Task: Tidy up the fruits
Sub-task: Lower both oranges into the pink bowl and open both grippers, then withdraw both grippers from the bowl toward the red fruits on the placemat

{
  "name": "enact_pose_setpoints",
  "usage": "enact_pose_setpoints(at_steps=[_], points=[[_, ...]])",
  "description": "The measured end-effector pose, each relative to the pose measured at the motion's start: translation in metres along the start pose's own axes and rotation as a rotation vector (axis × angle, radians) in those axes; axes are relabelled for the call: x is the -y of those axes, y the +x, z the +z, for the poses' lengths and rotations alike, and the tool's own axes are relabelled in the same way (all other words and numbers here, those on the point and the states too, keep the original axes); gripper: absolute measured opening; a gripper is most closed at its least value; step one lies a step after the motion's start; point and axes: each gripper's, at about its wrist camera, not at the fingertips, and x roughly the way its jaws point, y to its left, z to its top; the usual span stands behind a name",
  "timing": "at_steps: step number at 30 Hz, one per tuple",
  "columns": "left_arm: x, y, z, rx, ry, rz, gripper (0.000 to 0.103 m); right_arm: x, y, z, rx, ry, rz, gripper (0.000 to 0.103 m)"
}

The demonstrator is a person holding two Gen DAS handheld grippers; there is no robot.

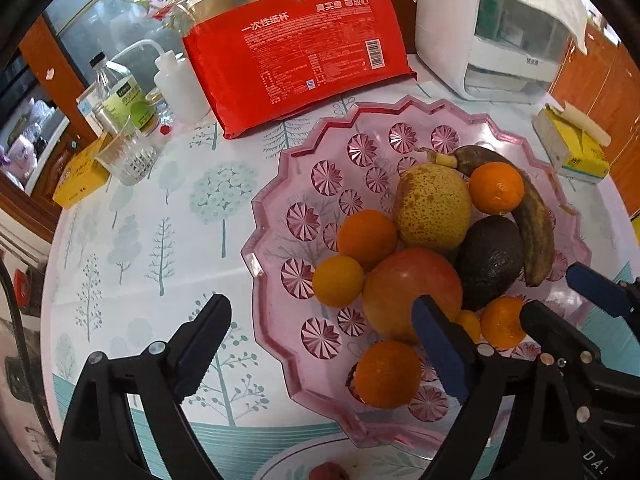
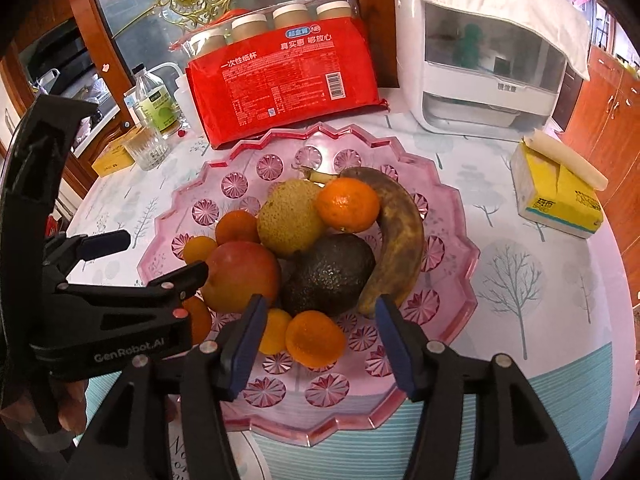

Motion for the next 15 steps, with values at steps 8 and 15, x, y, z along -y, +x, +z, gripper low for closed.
enact_pose_setpoints(at_steps=[8,15], points=[[-0.008,-0.013,-0.001,0.002,-0.042,-0.024,0.091,0.0,-0.003,-0.002,0.004,0.002,-0.002,0.059],[-0.011,-0.028,-0.007,0.016,-0.048,-0.033,0.091,-0.002,-0.009,-0.004,-0.002,0.007,-0.001,0.059]])
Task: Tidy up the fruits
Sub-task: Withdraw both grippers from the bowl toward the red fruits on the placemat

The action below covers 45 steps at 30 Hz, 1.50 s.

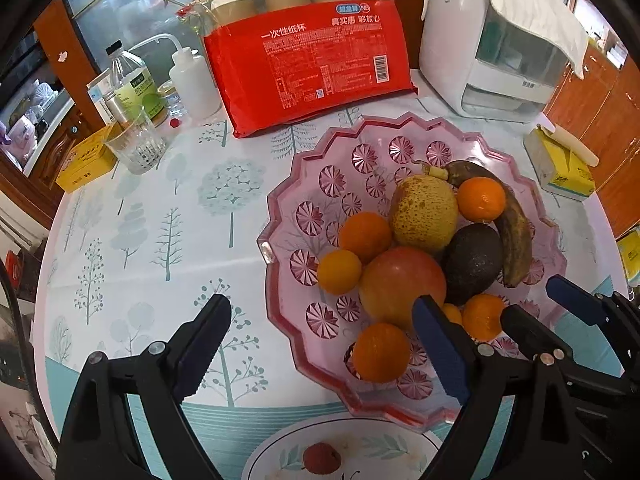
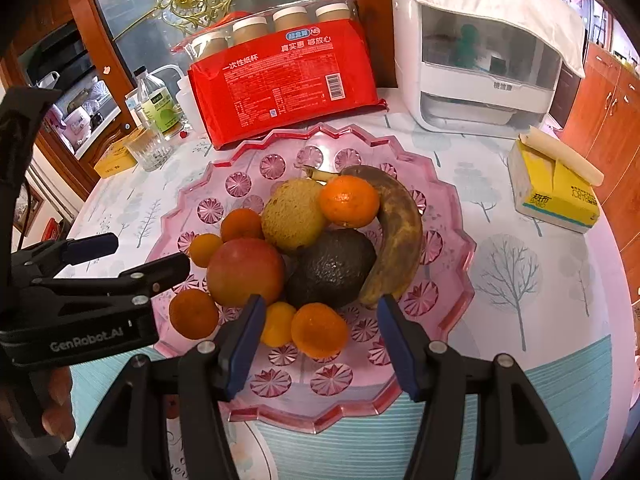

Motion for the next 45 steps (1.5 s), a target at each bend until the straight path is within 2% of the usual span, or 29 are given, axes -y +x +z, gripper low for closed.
enact_pose_setpoints(at_steps=[18,33,39,45], points=[[-0.016,-0.06,-0.03,0.063,0.0,-0.005,0.091,-0.014,-0.039,-0.015,0.028,0.001,0.008,0.059],[-0.058,-0.119,-0.065,0.15,0.001,-0.016,0.091,-0.065,-0.096,-0.009,0.115,-0.072,0.024,0.059],[-0.079,-0.124,-0.092,0.143,0.002,-0.008,0.092,-0.096,-0.095,-0.016,0.104,-0.104,0.061,0.059],[-0.098,-0.113,-0.13,0.087,-0.004,-0.012,0.092,-0.122,-0.082,-0.031,0.07,-0.13,0.082,0.059]])
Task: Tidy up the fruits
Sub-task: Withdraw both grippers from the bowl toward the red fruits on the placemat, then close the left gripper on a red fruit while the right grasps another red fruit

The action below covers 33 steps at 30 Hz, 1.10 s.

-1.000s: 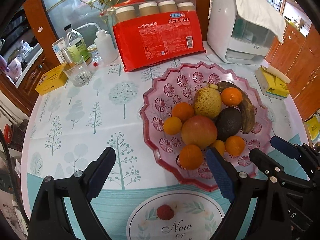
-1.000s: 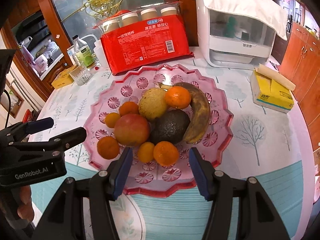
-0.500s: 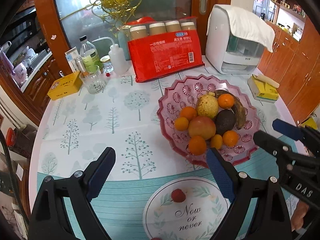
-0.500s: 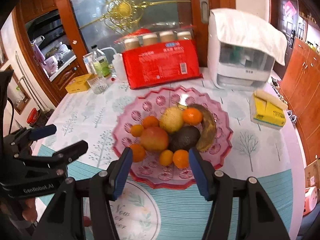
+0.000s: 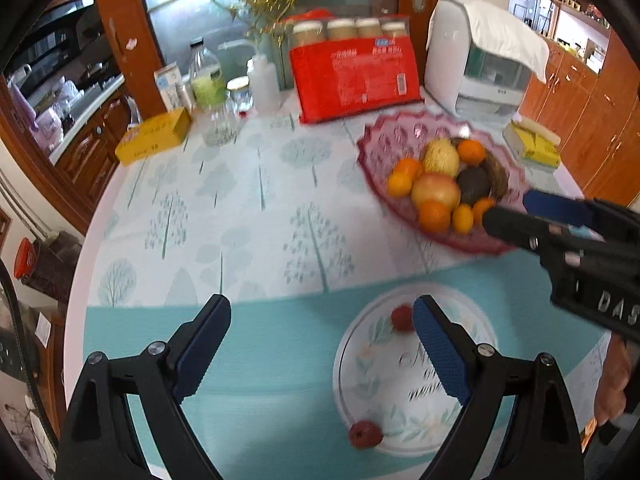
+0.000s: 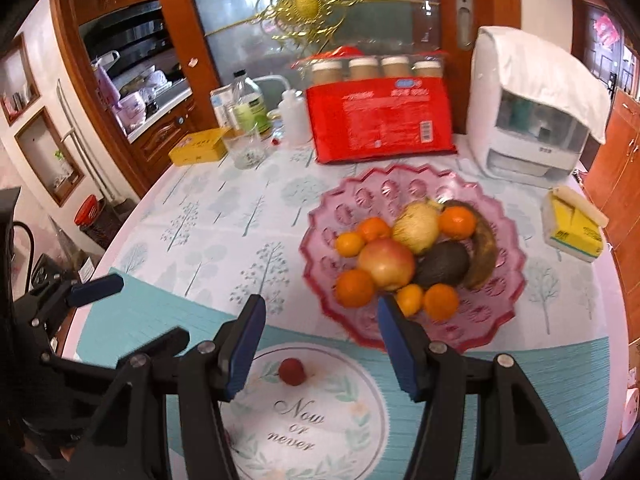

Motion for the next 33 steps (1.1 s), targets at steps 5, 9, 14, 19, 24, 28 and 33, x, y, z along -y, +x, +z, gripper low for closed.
enact_pose_setpoints(at_steps=[5,9,14,19,24,28,33], points=[[-0.005,0.014,-0.034,-0.058,-0.005,-0.017,0.092,-0.013,0.012,-0.014,-0.03,-0.006,0.008,0.059],[-0.003,0.029,-0.06,-0.115,-0.017,-0.055,0.092,-0.018,0.023,-0.028,-0.057,0.005,0.019,0.059],[0.005,0.046,-0.088,-0.153,-0.019,-0.076,0.092,-0.02,0.041,-0.054,-0.107,0.021,0.01,0.059],[0.011,0.061,-0.112,-0.177,-0.029,-0.078,0.087,-0.015,0.058,-0.077,-0.151,0.058,0.014,0.059],[0.013,0.07,-0.126,-0.21,-0.053,-0.104,0.073,-0.012,0.069,-0.09,-0.175,0.068,0.019,0.059],[0.014,0.076,-0.135,-0.247,-0.082,-0.137,0.061,-0.013,0.077,-0.094,-0.182,0.065,0.026,0.059],[0.017,0.078,-0.141,-0.242,-0.108,-0.139,0.054,-0.014,0.087,-0.094,-0.187,0.054,0.029,0.058]])
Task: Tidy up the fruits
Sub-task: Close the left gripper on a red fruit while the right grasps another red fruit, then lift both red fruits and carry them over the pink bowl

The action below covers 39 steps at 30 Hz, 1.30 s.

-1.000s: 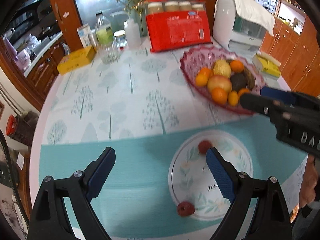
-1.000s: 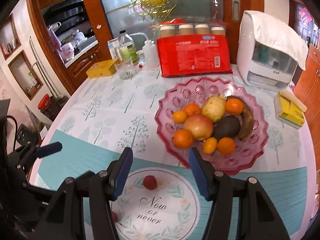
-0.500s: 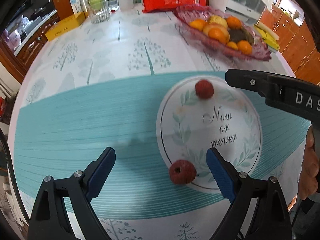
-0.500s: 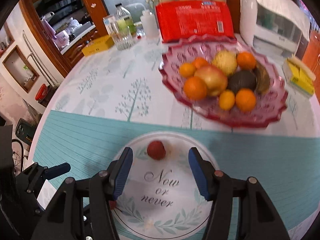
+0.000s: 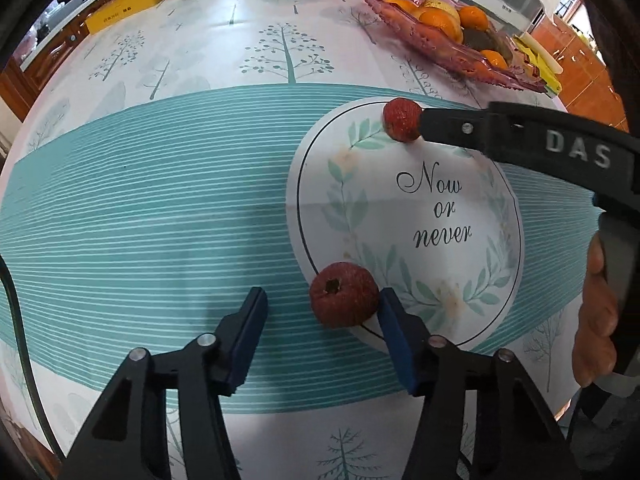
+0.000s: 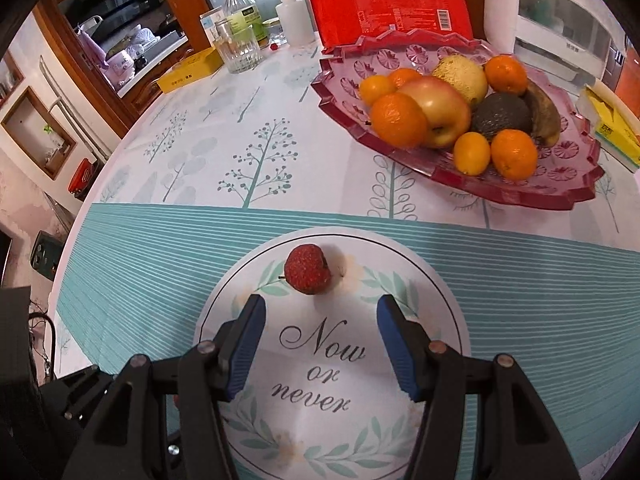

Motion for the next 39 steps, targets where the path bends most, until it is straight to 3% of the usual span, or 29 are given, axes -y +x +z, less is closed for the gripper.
enact_pose_setpoints(at_steps=[2,4,12,15,20,30,39], points=[[0.0,0.0,0.0,0.009,-0.007,-0.008,0.049,-0.001,0.003,0.001,0.002,-0.011,-0.004,0.058],[0.001,0.001,0.0,0.015,-0.013,-0.024,0.032,-0.003,0.007,0.003,0.004,-0.022,-0.009,0.058],[-0.005,0.0,0.003,0.016,-0.067,-0.033,0.032,-0.006,0.019,0.012,0.004,-0.031,0.001,0.056],[-0.01,-0.002,0.004,0.022,-0.085,-0.024,0.032,-0.008,0.025,0.015,-0.006,-0.038,-0.001,0.051],[-0.017,-0.004,0.008,0.035,-0.105,-0.007,0.032,-0.008,0.038,0.015,-0.046,-0.04,0.005,0.035],[-0.02,-0.009,0.02,0.078,-0.113,0.042,0.032,-0.012,0.038,0.009,-0.039,-0.061,-0.013,0.03],[-0.015,-0.023,0.027,0.097,-0.1,0.061,0.031,-0.009,0.01,-0.01,-0.028,-0.058,0.021,0.03]])
